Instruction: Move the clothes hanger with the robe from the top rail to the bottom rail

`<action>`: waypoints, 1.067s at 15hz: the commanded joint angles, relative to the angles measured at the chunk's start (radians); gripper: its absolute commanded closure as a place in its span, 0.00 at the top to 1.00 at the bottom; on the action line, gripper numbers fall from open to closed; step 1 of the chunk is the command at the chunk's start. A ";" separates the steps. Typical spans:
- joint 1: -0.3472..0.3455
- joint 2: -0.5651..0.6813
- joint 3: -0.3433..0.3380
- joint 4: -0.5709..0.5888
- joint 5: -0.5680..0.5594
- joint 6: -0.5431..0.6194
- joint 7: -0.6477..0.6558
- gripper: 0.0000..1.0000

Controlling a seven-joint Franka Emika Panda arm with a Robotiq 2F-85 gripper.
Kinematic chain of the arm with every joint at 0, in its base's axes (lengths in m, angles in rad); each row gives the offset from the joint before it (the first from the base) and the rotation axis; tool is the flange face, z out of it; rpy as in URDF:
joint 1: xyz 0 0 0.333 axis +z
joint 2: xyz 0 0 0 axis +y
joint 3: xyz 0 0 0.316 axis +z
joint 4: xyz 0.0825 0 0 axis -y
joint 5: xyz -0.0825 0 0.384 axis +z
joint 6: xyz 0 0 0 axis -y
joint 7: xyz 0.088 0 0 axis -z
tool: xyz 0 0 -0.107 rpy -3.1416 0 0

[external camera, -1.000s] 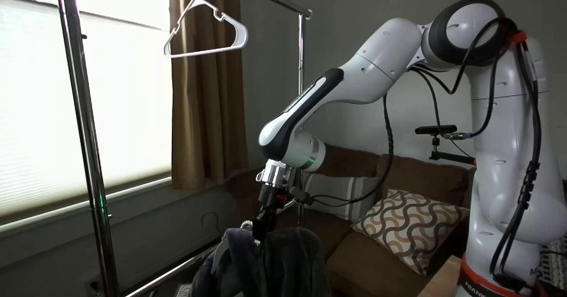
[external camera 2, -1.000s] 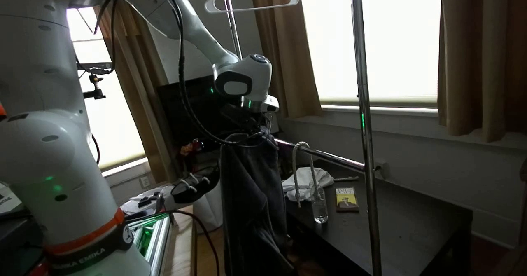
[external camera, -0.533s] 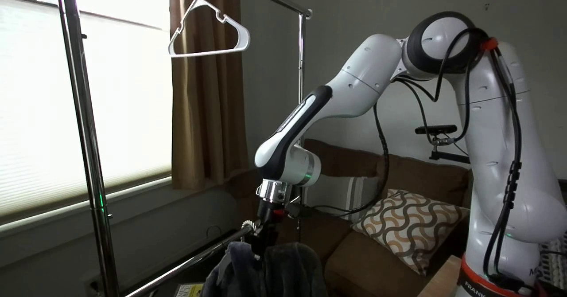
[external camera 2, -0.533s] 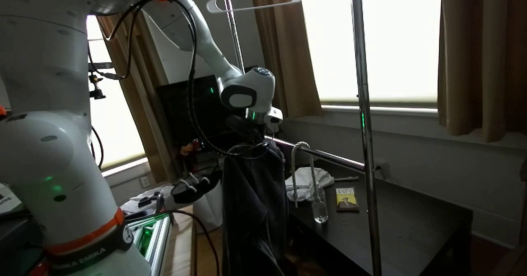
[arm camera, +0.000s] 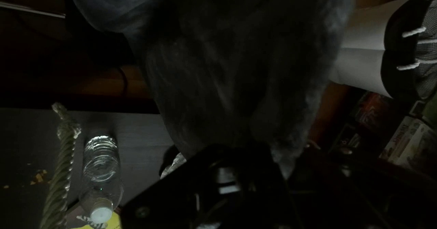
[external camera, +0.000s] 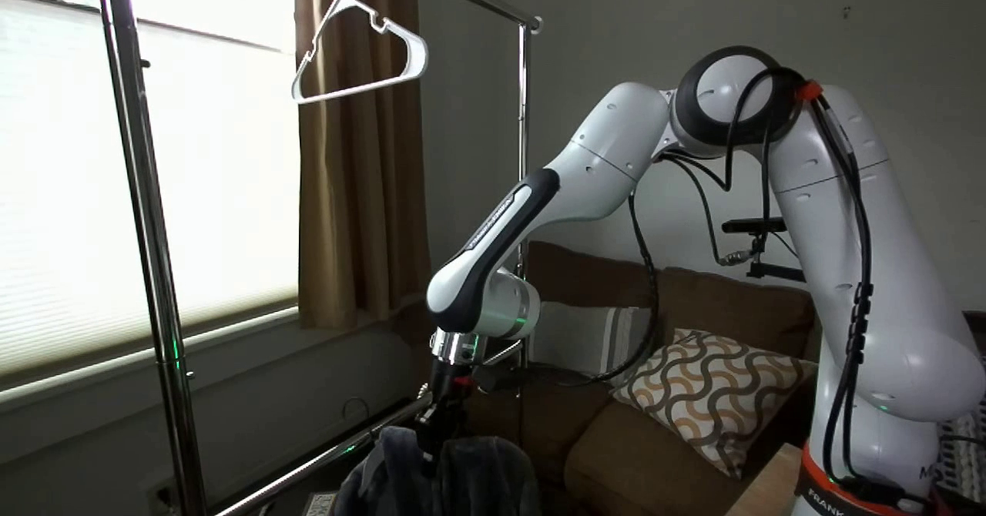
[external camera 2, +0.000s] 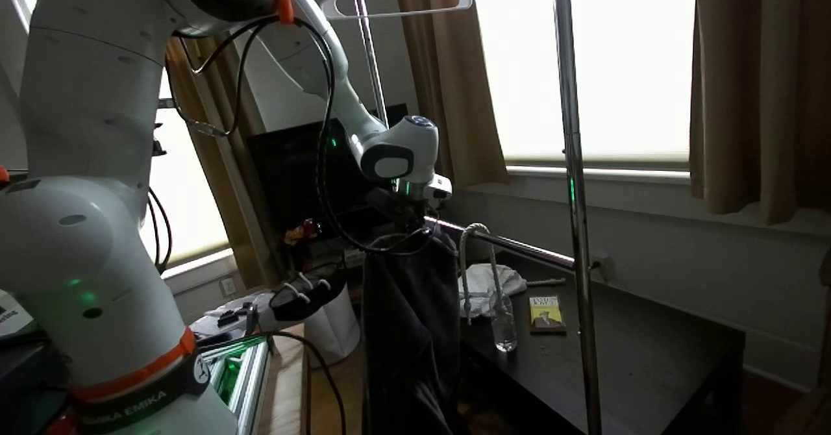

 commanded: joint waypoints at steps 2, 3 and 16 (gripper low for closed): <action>-0.040 0.037 0.038 0.060 -0.075 -0.068 0.104 0.36; -0.045 0.041 0.043 0.066 -0.078 -0.066 0.115 0.42; -0.134 -0.419 0.107 -0.293 0.150 0.136 0.002 1.00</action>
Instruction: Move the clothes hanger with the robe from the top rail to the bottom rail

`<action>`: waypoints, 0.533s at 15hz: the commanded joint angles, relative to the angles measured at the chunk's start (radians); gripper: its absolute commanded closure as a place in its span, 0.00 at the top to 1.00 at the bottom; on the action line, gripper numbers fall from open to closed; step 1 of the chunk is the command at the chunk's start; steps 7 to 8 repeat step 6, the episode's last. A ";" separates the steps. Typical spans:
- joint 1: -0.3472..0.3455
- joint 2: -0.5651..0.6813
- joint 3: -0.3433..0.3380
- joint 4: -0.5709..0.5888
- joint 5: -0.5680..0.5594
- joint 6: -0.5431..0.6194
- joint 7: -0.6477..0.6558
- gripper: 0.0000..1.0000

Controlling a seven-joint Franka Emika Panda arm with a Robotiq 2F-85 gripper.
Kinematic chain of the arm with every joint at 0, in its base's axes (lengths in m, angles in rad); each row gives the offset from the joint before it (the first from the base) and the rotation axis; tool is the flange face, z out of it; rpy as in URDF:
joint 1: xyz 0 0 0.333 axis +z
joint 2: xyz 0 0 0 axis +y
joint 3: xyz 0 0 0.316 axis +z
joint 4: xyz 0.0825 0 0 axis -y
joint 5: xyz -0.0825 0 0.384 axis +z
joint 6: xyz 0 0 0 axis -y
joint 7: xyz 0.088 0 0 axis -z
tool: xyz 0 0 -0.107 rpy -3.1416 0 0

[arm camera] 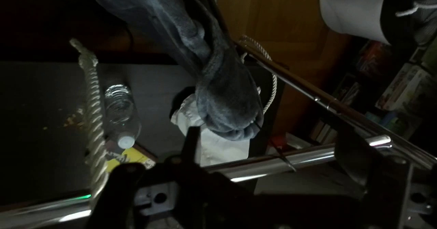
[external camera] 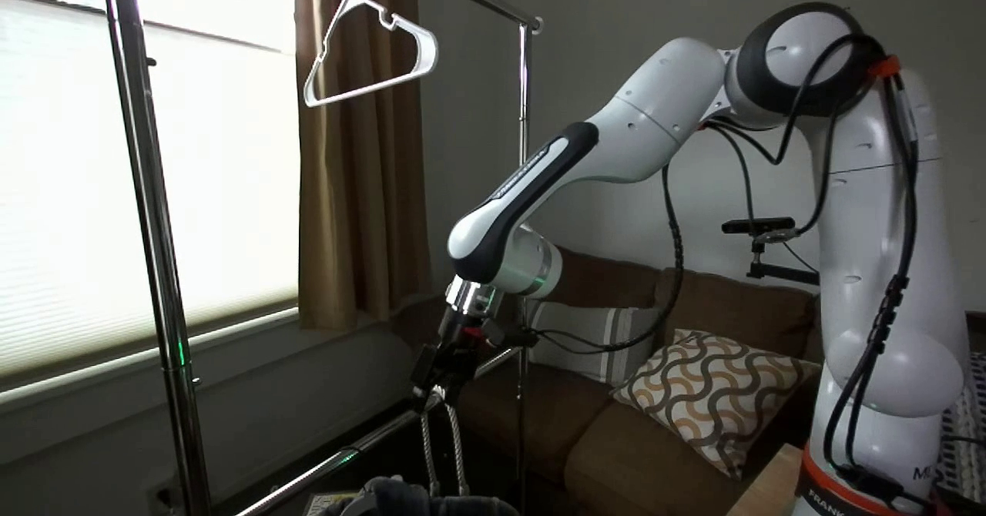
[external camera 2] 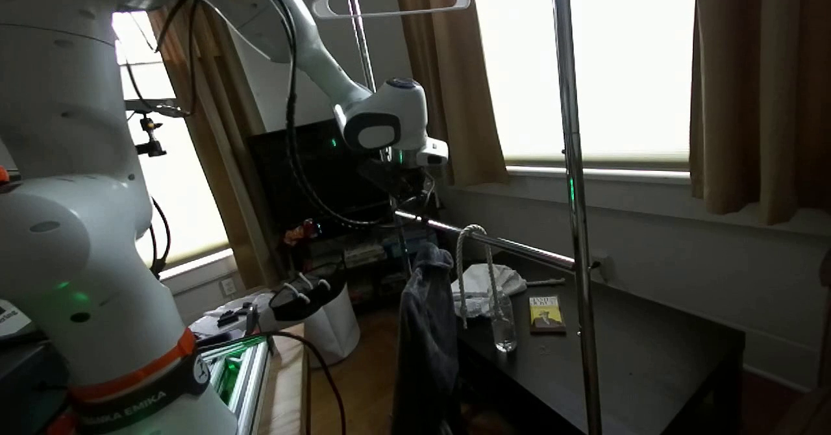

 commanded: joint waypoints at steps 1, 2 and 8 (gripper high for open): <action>0.015 -0.252 -0.023 -0.233 0.092 0.094 -0.027 1.00; 0.024 -0.307 -0.040 -0.279 0.117 0.094 -0.046 1.00; 0.066 -0.202 -0.081 -0.168 0.063 0.071 -0.013 1.00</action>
